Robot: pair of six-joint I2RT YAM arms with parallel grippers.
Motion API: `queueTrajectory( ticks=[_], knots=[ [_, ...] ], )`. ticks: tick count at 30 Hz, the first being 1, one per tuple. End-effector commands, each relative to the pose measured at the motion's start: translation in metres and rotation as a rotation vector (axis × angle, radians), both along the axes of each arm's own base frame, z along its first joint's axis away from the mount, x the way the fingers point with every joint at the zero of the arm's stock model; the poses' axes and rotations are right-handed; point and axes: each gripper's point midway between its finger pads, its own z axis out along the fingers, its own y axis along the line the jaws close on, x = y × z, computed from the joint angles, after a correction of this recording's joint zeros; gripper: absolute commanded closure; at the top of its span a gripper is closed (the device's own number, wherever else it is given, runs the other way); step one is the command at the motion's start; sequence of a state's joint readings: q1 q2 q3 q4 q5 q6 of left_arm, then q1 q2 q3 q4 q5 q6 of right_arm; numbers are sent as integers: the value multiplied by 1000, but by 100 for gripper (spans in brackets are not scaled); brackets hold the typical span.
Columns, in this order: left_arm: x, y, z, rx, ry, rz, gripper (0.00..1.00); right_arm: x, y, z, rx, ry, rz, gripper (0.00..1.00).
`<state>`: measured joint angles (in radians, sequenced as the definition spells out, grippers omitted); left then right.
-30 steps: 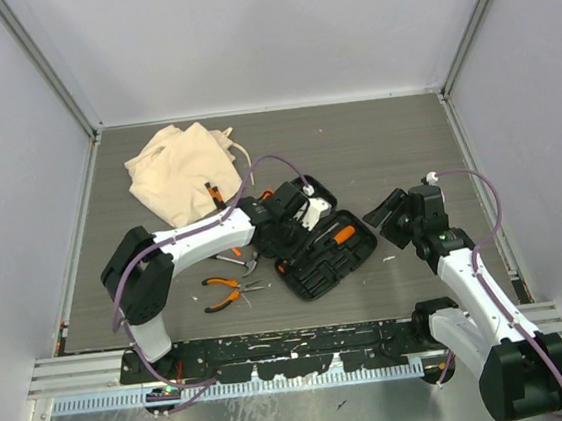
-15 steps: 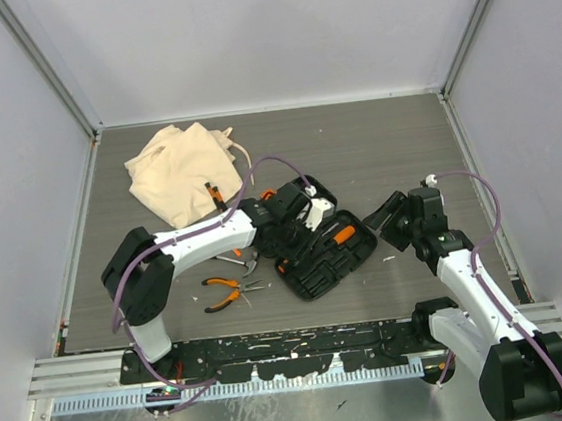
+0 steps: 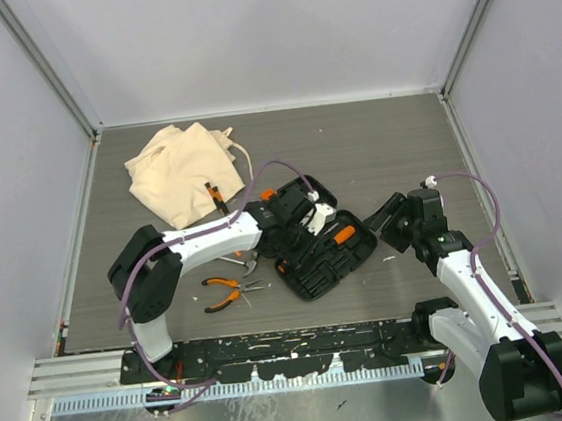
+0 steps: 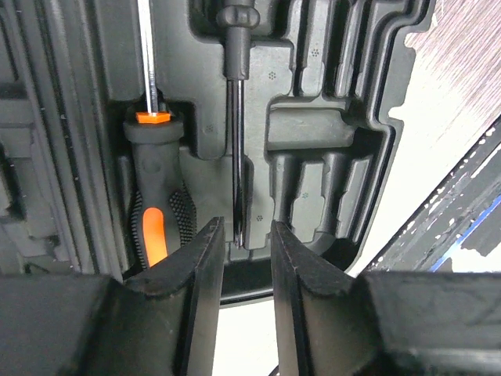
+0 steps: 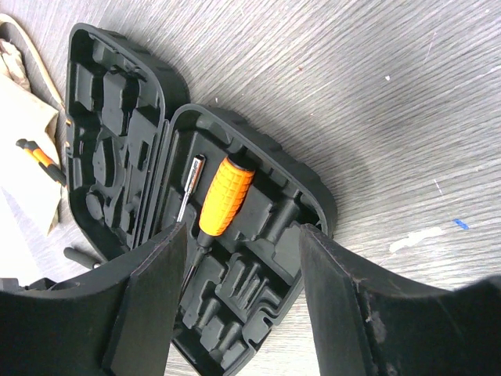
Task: Sort the tools into containers
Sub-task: Place the screwdriver in the storage box.
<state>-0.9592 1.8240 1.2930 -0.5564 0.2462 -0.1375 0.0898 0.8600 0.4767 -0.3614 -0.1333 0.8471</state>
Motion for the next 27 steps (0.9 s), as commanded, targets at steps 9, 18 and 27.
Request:
queueTrajectory(
  ticks=[9, 18, 27],
  knots=[
    [-1, -14, -4, -21, -13, -33, 82, 7, 4, 11, 16, -48, 10, 36],
    [3, -22, 0, -34, -25, -34, 85, 7, 4, 9, 15, -46, 7, 36],
    [11, -32, 6, -49, -40, -41, 85, 6, 3, 8, 12, -42, 5, 36]
  ],
)
